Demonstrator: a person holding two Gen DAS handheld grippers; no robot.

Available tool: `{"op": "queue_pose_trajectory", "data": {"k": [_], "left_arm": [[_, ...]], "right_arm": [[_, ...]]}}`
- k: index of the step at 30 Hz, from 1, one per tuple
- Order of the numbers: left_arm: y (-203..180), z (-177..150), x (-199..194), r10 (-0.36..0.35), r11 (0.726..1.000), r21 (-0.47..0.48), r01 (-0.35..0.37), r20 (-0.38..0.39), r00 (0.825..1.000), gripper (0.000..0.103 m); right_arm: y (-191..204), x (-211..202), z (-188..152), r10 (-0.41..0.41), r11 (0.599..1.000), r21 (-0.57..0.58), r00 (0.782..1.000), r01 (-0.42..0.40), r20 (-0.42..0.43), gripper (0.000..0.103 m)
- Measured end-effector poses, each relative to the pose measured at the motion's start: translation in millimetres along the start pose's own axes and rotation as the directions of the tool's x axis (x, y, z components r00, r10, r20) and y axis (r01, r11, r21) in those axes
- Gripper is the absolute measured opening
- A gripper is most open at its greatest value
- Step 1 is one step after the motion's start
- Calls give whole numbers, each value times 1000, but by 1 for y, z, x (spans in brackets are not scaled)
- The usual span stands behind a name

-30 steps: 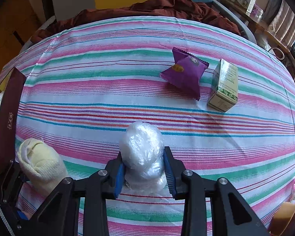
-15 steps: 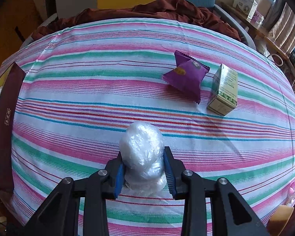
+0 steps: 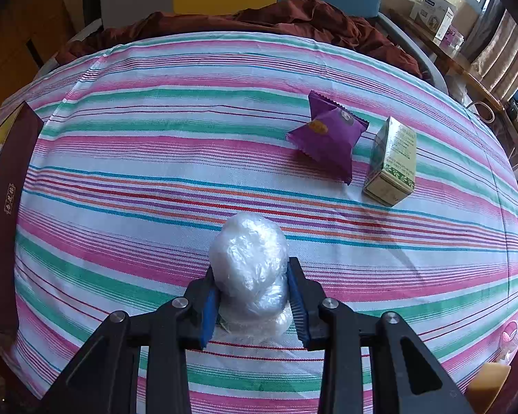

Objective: Organize objects
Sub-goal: 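Carry the white sock into the gold tray and open the left tool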

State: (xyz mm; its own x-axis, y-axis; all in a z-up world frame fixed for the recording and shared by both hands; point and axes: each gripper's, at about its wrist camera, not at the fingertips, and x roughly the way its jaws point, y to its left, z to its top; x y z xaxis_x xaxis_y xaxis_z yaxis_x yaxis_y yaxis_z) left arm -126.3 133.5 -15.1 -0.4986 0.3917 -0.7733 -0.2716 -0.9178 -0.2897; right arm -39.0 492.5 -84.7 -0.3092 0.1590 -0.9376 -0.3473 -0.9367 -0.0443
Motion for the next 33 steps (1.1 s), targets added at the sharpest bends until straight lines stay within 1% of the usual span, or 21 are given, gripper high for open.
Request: {"op": "queue_pose_trajectory", "data": {"k": [4, 5, 8, 10, 14, 17, 20, 24, 26, 28, 30, 31, 33], "left_arm": [[6, 15, 31, -10, 999, -47, 5, -91, 996, 48], [8, 17, 39, -5, 998, -61, -2, -111, 994, 48], [18, 21, 65, 33, 993, -103, -51, -176, 984, 48], [23, 22, 72, 43, 991, -117, -67, -194, 980, 48], [22, 24, 82, 93, 990, -85, -112, -205, 974, 49], [20, 25, 85, 109, 991, -57, -122, -199, 974, 54], [16, 25, 78, 118, 992, -35, -125, -168, 979, 61], [16, 26, 55, 119, 992, -25, -122, -108, 987, 61], [12, 23, 36, 134, 991, 3, -134, -53, 990, 61], [6, 16, 14, 164, 985, 47, -164, 15, 986, 62], [2, 5, -8, 175, 979, 88, -183, 88, 981, 67], [2, 0, -18, 180, 976, 100, -192, 119, 976, 70], [2, -11, -36, 196, 970, 113, -216, 167, 966, 71]], "right_arm": [[0, -3, 0, -2, 1000, -2, 1000, 2, 0, 36], [2, -5, -2, -1, 1000, -1, 1000, 1, 0, 36], [2, -5, -2, -1, 1000, -2, 1000, 1, 0, 36], [3, -6, -1, 0, 1000, 0, 1000, 0, -1, 36], [5, -7, -3, -4, 1000, -5, 1000, 4, -1, 36], [4, -7, -3, -2, 1000, -2, 1000, 2, -1, 36], [2, -4, 1, 2, 1000, 1, 1000, -2, -3, 36], [1, -2, 3, 4, 1000, 3, 1000, -4, -3, 36], [1, -2, 5, 2, 1000, 0, 1000, -2, -2, 36], [2, -2, 4, -2, 1000, -6, 1000, 2, -1, 36], [2, -2, 4, -7, 1000, -10, 1000, 7, 1, 36], [2, -2, 3, -10, 1000, -12, 1000, 10, 1, 36], [4, -3, 2, -18, 1000, -17, 1000, 18, 3, 36]]}}
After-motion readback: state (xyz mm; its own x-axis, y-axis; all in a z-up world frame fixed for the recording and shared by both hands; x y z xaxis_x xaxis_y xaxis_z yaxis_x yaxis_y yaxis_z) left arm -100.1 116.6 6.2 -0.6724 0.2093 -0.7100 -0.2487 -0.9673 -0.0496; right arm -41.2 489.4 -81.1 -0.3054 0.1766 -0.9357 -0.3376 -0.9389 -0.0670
